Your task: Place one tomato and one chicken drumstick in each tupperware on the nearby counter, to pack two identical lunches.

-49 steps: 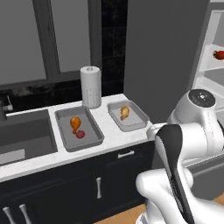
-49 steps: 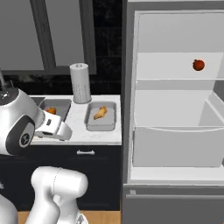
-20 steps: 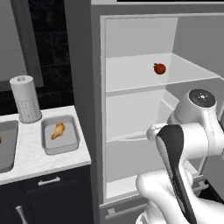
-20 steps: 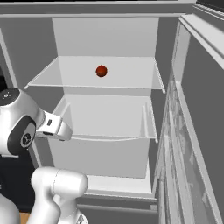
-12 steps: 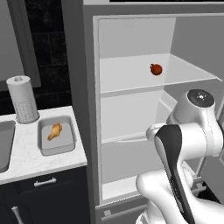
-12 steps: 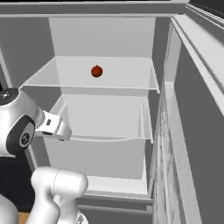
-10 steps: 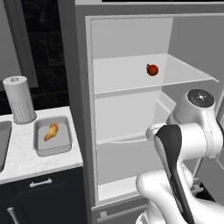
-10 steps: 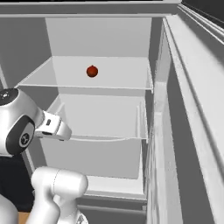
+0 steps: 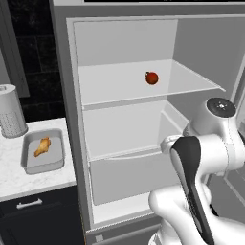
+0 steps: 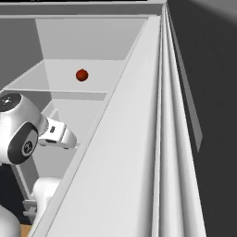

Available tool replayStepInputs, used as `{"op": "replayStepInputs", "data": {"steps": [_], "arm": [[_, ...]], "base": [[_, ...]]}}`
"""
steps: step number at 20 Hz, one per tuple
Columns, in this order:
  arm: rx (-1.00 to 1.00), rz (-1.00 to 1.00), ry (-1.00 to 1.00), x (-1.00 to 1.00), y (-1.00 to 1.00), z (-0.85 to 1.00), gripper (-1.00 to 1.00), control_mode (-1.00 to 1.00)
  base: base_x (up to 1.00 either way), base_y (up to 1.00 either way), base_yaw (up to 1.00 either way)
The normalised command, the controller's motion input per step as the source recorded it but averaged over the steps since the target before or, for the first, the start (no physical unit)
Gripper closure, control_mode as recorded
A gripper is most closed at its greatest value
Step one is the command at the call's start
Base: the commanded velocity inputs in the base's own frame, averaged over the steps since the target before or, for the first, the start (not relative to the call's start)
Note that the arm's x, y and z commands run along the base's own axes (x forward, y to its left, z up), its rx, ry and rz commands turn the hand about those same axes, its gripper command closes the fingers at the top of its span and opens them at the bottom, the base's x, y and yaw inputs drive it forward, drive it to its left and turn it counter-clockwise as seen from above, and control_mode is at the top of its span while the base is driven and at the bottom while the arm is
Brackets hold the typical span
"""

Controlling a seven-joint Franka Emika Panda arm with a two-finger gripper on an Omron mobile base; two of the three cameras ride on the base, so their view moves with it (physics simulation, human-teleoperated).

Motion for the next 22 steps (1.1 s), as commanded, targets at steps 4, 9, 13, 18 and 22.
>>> {"op": "replayStepInputs", "data": {"steps": [4,9,13,18,22], "arm": [[0.0,0.0,0.0,0.0,0.0,0.0,-1.0,1.0],[0.0,0.0,0.0,0.0,0.0,0.0,-1.0,1.0],[0.0,0.06,-0.45,0.03,0.04,0.29,-1.0,-1.0],[0.0,0.0,-0.45,0.04,0.0,0.64,-1.0,-1.0],[0.14,0.01,-0.17,0.12,-0.07,0.67,-1.0,-1.0]], "base": [[0.0,0.0,0.0],[0.02,0.05,0.01],[0.0,0.0,0.0],[0.0,0.0,0.0],[0.0,0.0,0.0]]}}
